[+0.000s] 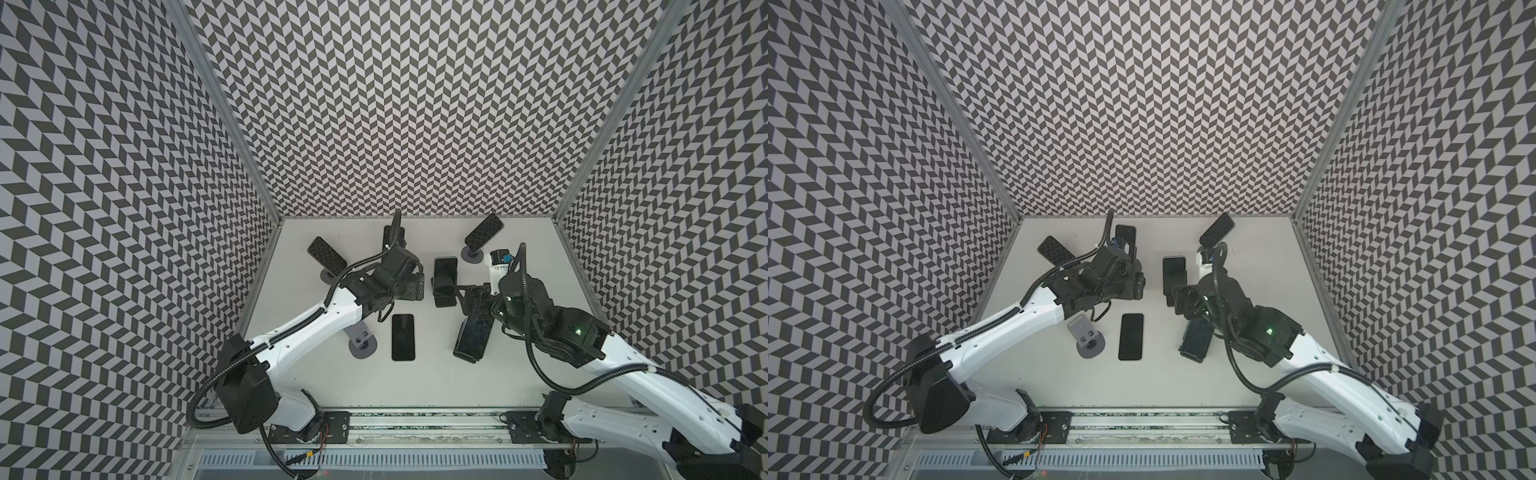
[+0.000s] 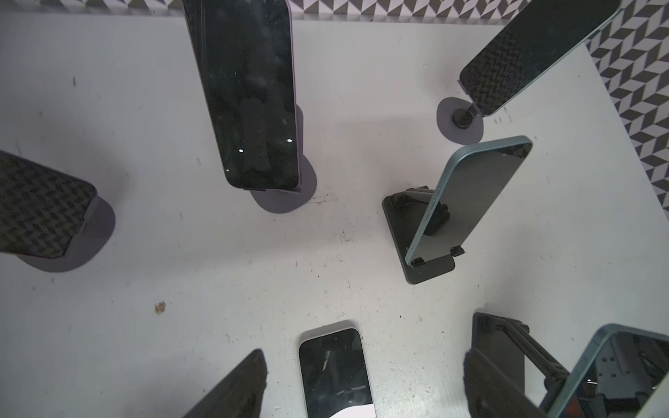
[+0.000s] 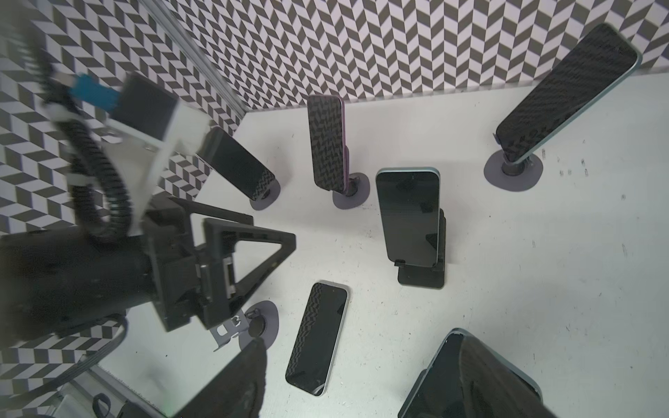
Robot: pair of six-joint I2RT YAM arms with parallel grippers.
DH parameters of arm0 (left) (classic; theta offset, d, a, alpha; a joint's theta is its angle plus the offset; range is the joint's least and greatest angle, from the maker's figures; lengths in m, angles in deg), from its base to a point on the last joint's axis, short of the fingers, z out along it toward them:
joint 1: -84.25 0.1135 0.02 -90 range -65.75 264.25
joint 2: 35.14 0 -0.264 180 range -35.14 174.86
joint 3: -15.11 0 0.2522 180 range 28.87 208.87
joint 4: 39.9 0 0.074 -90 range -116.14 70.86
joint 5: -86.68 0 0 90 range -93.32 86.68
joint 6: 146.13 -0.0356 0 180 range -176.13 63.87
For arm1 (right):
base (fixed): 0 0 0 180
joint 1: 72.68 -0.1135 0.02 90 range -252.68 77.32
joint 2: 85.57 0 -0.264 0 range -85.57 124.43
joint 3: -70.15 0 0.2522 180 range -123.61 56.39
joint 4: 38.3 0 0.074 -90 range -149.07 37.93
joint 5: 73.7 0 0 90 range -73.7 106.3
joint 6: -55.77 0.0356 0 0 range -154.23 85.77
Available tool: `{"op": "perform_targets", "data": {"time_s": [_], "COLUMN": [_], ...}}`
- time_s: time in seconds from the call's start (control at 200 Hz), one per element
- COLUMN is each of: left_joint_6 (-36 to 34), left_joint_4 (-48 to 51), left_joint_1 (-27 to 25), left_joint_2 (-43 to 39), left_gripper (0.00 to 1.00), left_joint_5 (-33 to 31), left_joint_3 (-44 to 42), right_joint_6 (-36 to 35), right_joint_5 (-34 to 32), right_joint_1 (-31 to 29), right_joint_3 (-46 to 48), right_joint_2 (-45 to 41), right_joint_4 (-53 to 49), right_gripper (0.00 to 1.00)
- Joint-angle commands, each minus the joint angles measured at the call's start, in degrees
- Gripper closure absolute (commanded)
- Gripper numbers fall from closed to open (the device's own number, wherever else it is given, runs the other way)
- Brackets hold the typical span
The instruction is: Remove the phone from the phone stand
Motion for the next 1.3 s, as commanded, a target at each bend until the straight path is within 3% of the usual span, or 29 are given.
{"op": "perform_targets", "data": {"time_s": [0.0,0.215,0.581,0.996,1.292], "left_joint_6": [-10.1,-18.3,-24.6,-34.4,-38.9], "left_joint_4": [-10.4,-23.7,-30.4,-32.6,-32.6], "left_joint_1": [-0.5,-0.3,-0.3,-0.4,-0.4], "left_joint_2": [-5.6,-17.7,-29.9,-36.4,-37.4], "left_gripper": [0.14,0.15,0.16,0.16,0.16], "left_joint_5": [2.8,9.3,18.7,33.7,39.1], "left_joint_3": [-4.8,-16.0,-24.4,-30.6,-32.5], "right_joint_6": [3.7,7.0,12.3,17.3,19.7], "right_joint_5": [-0.1,2.0,3.4,4.3,3.6], "right_joint_1": [0.3,0.2,0.0,-1.5,-2.3], "right_joint_3": [-2.4,-3.9,-4.0,-7.0,-7.9], "right_joint_2": [1.3,4.2,5.3,9.7,11.3], "right_joint_4": [-0.5,-0.9,-3.8,-9.4,-12.0], "right_gripper": [0.19,0.22,0.26,0.27,0.27]}}
